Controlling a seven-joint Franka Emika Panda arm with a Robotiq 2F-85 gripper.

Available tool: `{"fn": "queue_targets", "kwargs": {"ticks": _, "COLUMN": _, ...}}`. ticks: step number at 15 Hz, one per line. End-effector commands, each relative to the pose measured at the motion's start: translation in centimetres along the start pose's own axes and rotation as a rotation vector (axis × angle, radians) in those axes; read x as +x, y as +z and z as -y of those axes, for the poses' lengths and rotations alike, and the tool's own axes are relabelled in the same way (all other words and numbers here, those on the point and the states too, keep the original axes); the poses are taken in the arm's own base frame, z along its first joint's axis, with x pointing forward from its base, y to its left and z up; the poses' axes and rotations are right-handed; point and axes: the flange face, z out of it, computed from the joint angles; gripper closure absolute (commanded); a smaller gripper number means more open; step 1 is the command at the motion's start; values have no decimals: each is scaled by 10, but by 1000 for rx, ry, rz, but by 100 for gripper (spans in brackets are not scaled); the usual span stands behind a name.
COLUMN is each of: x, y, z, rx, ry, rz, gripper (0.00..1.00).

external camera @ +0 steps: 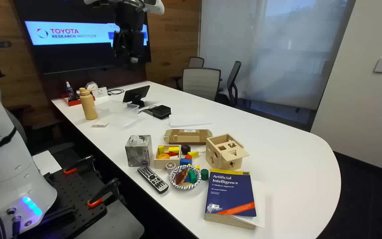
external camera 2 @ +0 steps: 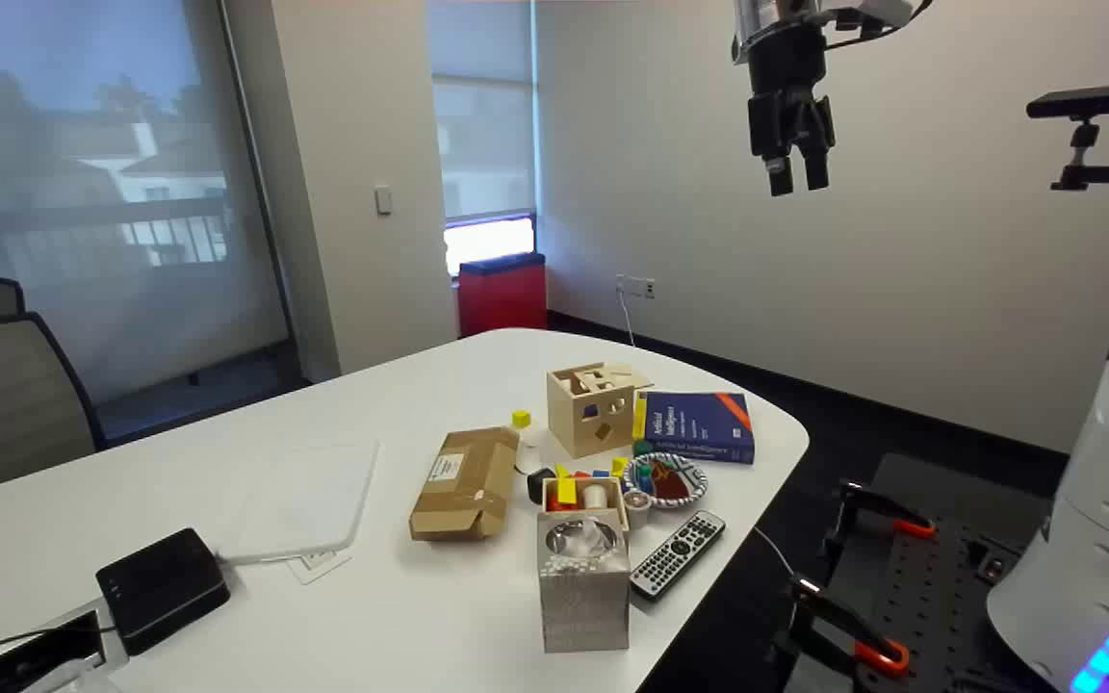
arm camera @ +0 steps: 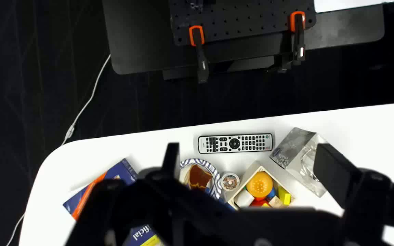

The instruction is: Put the tissue box on top of the brown box

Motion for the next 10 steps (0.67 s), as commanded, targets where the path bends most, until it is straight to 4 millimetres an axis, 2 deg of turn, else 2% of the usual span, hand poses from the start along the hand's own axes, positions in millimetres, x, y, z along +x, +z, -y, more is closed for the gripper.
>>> {"fn": "queue_targets", "kwargs": {"ticks": 1, "x": 0, "y": 0, "z": 0, "rx": 0, "ry": 0, "rz": 1, "gripper": 0}}
{"fn": "queue_targets", "kwargs": {"ticks": 3, "x": 5, "y": 0, "z": 4, "rx": -10, "ry": 15, "rz": 7, "gripper": 0}}
{"fn": "queue_targets", "kwargs": {"ticks": 5, "x": 18, "y": 9, "z": 25, "rx": -1, "ry": 38, "rz": 22, "gripper": 0}}
{"fn": "queue_targets", "kwargs": {"ticks": 7, "x": 32, "y": 23, "z": 57, "rx": -7, "ry": 83, "rz": 25, "gripper": 0}}
{"fn": "queue_targets", "kwargs": {"ticks": 10, "x": 55, "y": 51, "z": 118, "rx": 27, "ry": 144, "rz": -21, "gripper": 0}}
